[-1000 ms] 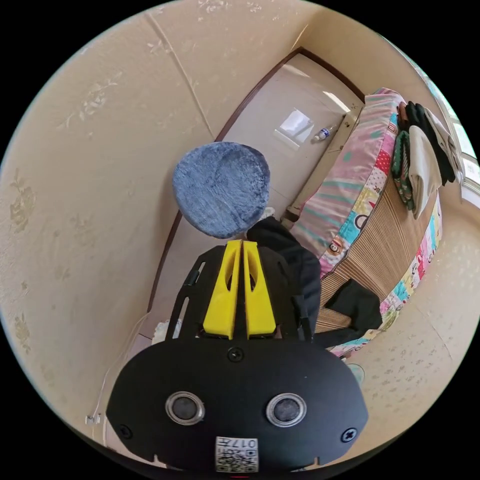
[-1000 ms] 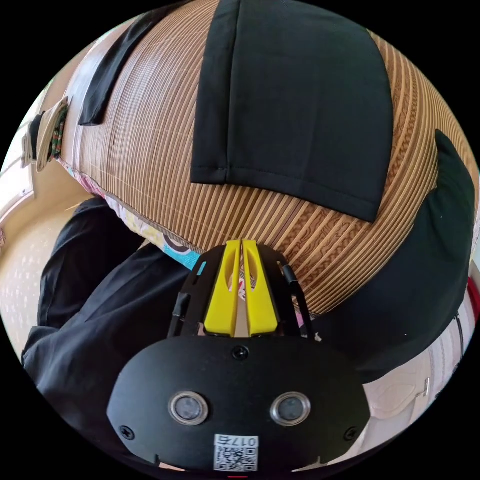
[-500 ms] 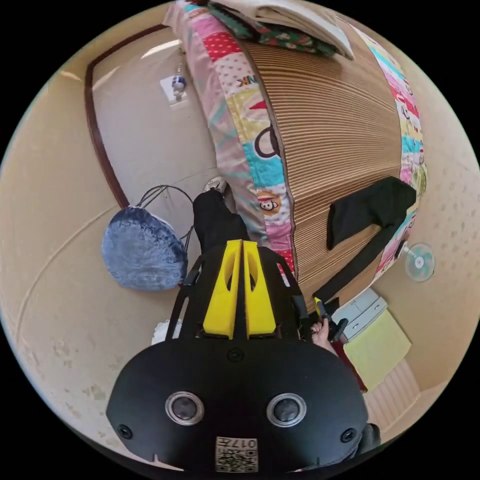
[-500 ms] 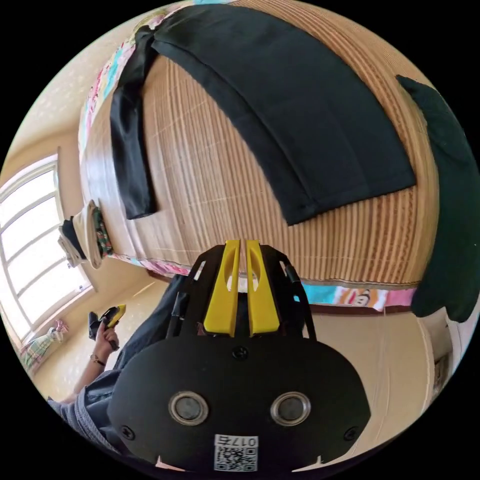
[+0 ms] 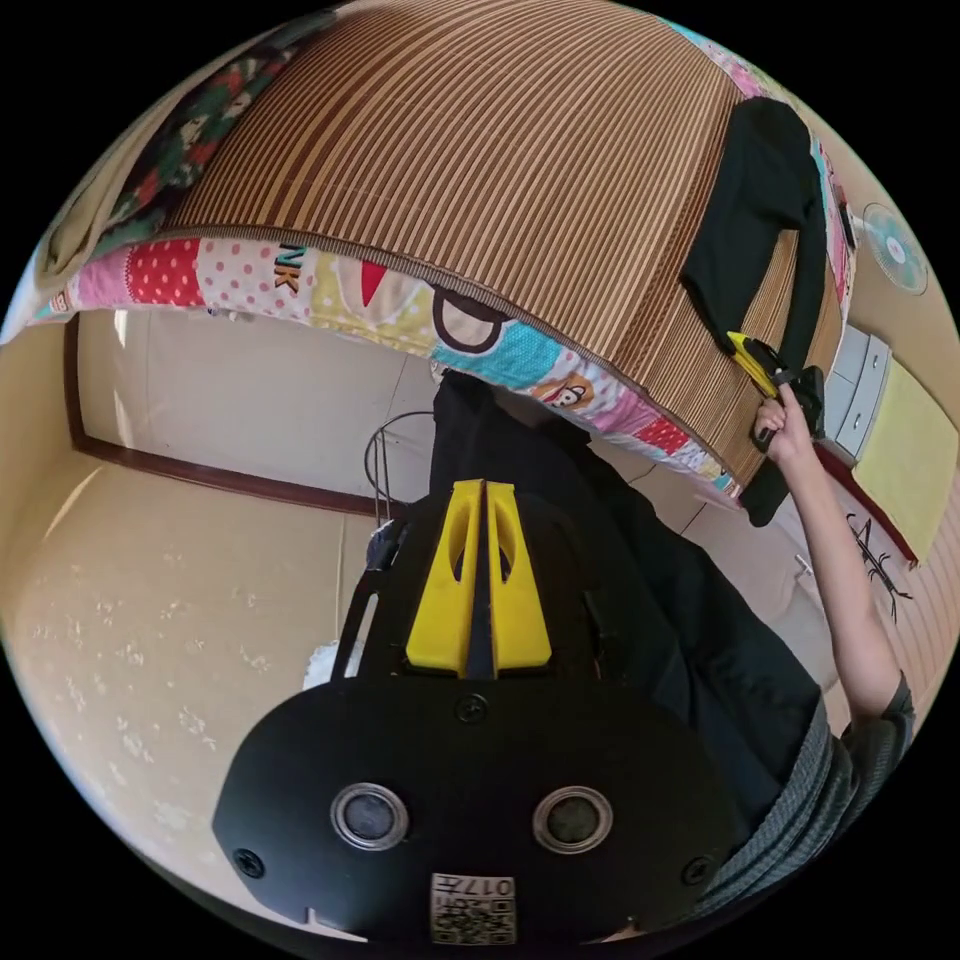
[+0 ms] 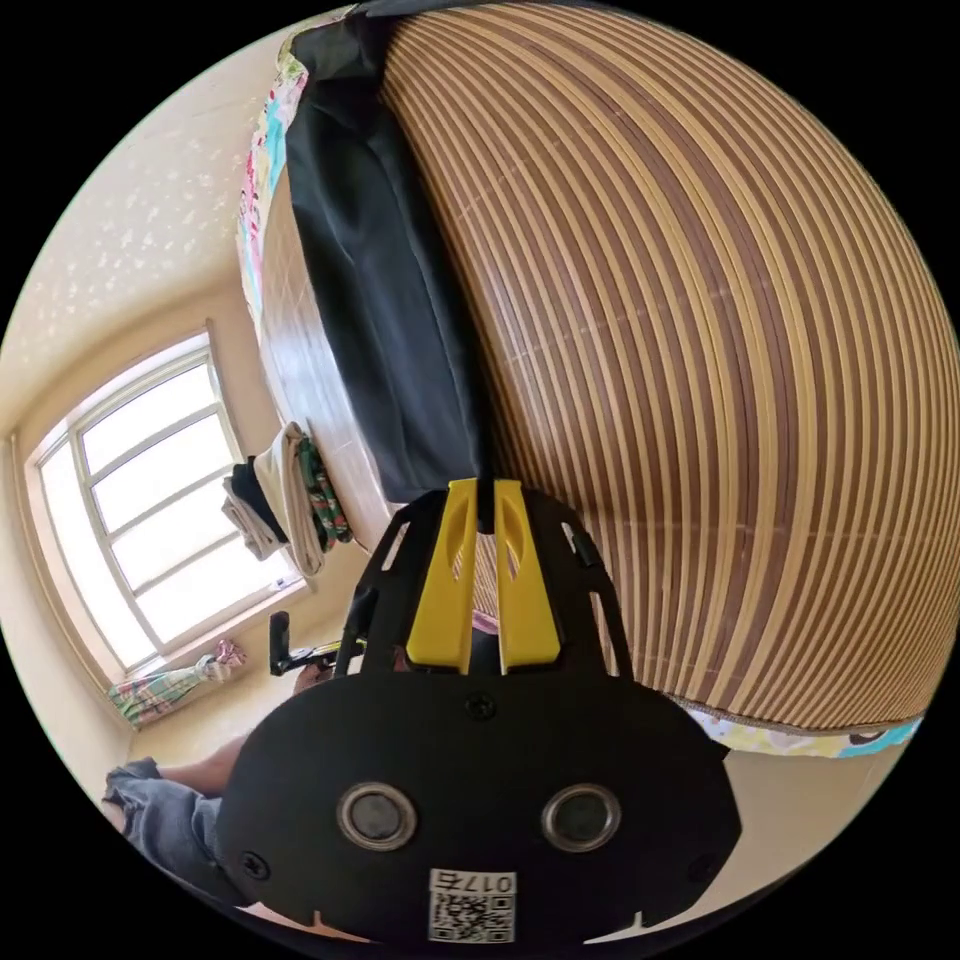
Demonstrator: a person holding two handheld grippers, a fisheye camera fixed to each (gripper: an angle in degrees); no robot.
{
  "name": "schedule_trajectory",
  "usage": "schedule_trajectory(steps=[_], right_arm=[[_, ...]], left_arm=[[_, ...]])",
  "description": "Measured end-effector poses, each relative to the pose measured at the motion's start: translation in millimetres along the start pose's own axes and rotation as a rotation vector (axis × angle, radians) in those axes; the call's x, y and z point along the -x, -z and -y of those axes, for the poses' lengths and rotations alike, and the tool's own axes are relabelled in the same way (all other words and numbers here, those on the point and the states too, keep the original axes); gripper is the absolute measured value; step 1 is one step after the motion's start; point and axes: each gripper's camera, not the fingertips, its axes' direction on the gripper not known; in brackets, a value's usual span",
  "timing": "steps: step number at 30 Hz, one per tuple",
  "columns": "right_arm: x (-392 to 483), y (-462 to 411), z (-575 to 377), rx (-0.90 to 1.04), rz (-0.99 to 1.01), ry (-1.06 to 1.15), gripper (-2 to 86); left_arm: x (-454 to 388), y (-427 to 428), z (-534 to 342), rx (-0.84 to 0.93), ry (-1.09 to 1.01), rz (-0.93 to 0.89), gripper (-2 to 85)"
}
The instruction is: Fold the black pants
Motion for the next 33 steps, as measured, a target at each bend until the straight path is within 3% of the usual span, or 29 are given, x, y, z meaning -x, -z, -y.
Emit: schedule_trajectory(steps=[2,6,12,17,24,29,33], right_arm=[[-4,-1,-30,-0.010,0.030,0.040,3.6],[-24,-12,-96,0.013,-0.134,-0.040,3.2],[-14,-1,-109,0.249,-0.289,0.129,3.1],[-27,91,-100,0.104,-0.411,0.164,4.7],[-86,258,-46,-0.203,-0.612,-0.032,9.3],[-138,257,-11,-0.011,-0.674,-0.050,11.2],[-129,241,-28,0.014,-0.858,0.102,6.7]], left_arm=[[8,2,8,0.027,-0.025,-0.013,-0.6],[6,11,24,0.024,-0.065,-0.050,-0.6],[-33,24,47,-0.010,-0.156,-0.047,-0.6],[-86,17,56,0.001,-0.272,0.028,-0.5],[-134,-19,44,0.059,-0.268,0.057,-0.5],[-171,-60,42,0.121,-0.206,0.079,-0.5],[-209,-79,46,0.127,-0.209,0.069,-0.4]])
